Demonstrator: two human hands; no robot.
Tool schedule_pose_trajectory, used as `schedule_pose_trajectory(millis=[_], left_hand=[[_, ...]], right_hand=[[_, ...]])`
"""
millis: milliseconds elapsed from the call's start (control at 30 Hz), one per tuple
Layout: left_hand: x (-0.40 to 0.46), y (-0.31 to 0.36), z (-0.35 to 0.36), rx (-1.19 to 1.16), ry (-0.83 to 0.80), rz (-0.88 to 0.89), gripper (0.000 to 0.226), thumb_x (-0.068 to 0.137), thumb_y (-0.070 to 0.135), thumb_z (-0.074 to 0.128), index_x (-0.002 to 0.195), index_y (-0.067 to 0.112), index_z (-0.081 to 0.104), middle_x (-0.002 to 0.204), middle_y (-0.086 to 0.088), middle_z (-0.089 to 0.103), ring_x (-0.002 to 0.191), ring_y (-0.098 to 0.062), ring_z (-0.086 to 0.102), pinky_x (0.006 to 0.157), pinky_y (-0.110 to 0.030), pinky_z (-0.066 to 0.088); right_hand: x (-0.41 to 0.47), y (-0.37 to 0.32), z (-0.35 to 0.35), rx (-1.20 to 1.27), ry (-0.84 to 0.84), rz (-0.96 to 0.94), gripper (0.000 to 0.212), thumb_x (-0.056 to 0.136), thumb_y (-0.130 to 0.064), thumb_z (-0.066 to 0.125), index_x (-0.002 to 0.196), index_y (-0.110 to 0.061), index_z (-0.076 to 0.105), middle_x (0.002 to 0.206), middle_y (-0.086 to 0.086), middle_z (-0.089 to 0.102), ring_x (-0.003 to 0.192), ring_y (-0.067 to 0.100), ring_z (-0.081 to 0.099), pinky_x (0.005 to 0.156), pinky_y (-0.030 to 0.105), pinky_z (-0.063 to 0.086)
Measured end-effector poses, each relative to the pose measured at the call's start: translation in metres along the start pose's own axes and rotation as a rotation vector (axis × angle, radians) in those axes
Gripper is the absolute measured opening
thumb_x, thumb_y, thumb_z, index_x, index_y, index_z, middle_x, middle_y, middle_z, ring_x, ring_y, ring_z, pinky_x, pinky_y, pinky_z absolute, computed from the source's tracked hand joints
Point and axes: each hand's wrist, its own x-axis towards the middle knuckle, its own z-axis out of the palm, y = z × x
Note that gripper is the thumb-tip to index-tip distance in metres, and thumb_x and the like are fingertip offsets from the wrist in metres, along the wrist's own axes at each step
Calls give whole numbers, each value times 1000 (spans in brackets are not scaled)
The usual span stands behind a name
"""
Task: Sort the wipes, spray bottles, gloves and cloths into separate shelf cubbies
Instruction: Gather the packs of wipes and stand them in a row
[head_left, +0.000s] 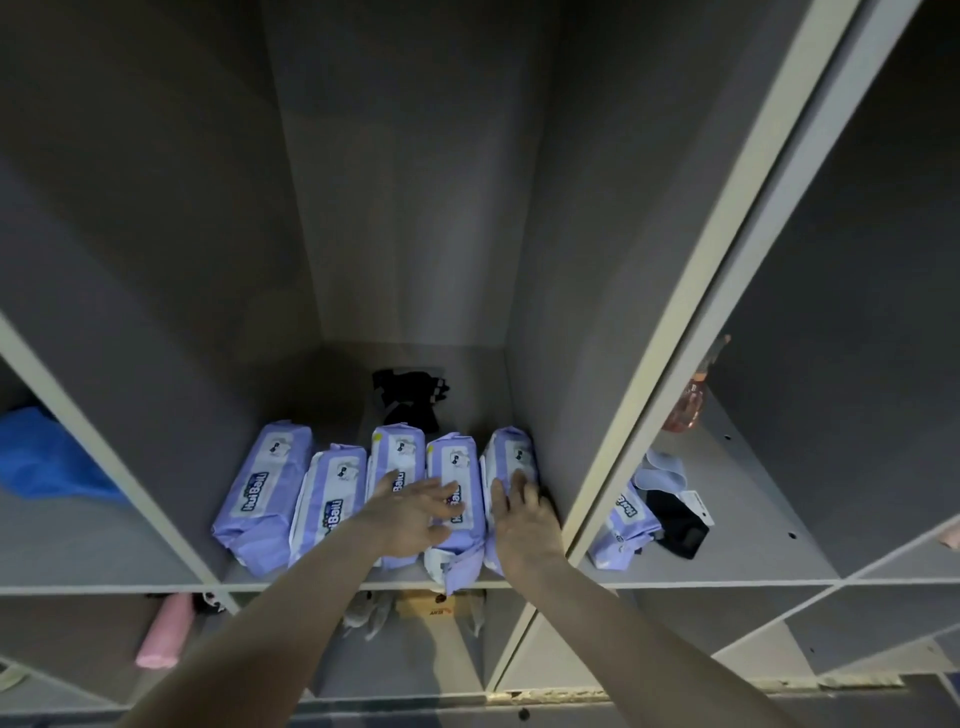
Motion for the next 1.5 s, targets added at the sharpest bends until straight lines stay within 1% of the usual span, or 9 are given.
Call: schedule_pose_trajectory(millis=[233,367,533,667,800,1000,1200,1367,1500], left_hand=[[-15,6,19,-79,53,19,45,100,26,35,144,36,32,158,13,13,146,-5,4,117,-40,-2],[-16,17,2,-125,78,-27,41,99,26,38,139,35,42,153,10,31,143,-7,22,117,-38,4],[-34,83,-7,-677,205,92,21,89,34,60,108,36,68,106,12,63,102,-5,60,97,-25,45],[-30,164,-4,-1018,179,214,21,88,20,65,107,28,70,99,11,70,92,4,63,83,-13,48],[-3,212,8,-1253,348,97,45,85,4,65,120,29,52,118,-2,59,97,1,60,80,-12,48],[33,227,44,-1323,541,-19,61,73,34,62,128,53,45,135,5,55,120,-13,56,102,-45,47],[26,242,26,-1358,640,-124,58,88,-13,51,128,29,45,110,12,64,93,11,63,77,-11,49],[16,235,28,-1353,620,-243,47,90,-3,54,123,31,52,107,13,62,103,-1,60,82,-14,48],[-1,231,27,-1252,520,-338,36,92,8,55,127,13,56,109,6,63,104,-9,58,84,-12,44]], right_hand=[[-30,6,5,-49,55,-63,59,98,-15,36,147,4,9,153,29,13,139,42,22,112,43,27],[-53,11,4,133,229,-208,63,39,-31,87,98,-16,72,99,9,71,82,24,67,63,27,55],[-105,69,5,467,417,-115,12,66,-42,63,71,-33,58,70,-14,56,59,2,58,49,15,42],[-113,132,17,672,368,20,17,79,-33,60,95,-27,58,99,-10,54,90,11,59,66,21,38],[-101,167,30,970,336,62,58,75,-37,66,130,-30,47,124,-9,45,115,12,48,89,27,45],[-59,179,60,1121,154,75,91,68,-47,68,146,-30,26,135,6,39,129,23,35,106,34,38],[-7,158,84,797,-82,131,113,51,-85,37,148,-40,-2,147,12,21,133,35,31,100,43,42],[3,160,94,740,47,174,86,81,-48,56,149,-37,4,139,12,39,122,34,46,91,38,48],[-23,184,80,1356,-15,305,64,84,-27,59,143,-31,36,114,10,64,98,30,63,80,33,51]])
